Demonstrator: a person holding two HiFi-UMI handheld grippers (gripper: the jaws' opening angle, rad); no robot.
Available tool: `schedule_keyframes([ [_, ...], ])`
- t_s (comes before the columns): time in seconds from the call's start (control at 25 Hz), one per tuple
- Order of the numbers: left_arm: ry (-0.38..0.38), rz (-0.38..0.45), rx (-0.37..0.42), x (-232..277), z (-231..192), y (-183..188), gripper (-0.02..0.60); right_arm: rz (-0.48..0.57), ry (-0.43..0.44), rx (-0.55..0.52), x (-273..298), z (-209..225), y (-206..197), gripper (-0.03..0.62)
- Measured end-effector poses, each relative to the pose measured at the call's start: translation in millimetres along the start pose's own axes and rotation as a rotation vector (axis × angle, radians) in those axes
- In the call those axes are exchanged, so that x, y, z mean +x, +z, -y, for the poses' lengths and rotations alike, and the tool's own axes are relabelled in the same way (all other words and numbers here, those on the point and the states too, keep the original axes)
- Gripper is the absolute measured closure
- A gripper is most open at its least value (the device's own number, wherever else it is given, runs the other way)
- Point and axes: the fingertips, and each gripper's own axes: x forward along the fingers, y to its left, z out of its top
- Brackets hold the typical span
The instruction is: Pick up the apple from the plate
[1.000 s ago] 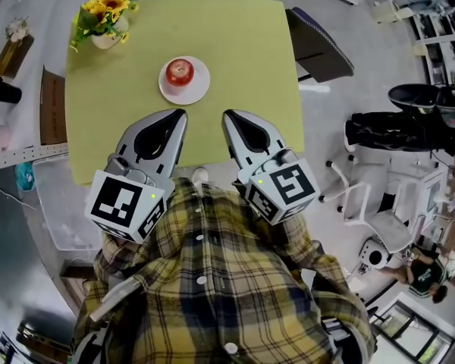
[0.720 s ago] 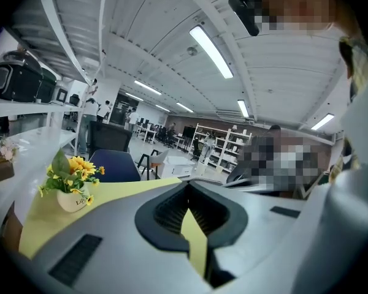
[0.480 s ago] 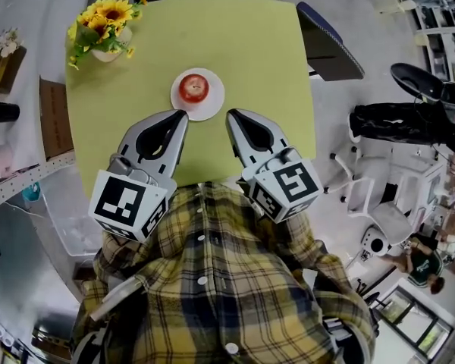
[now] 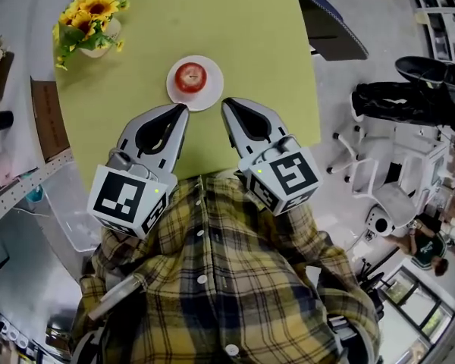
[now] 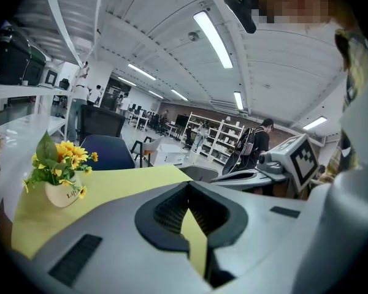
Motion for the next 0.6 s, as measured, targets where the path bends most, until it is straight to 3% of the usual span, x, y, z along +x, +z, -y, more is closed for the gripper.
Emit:
schedule_keyframes([
  [0.6, 0.133, 0.025, -0.003, 4, 5, 5, 0.574, -0.011, 0.13, -0.091, 1, 12, 7, 0.597],
])
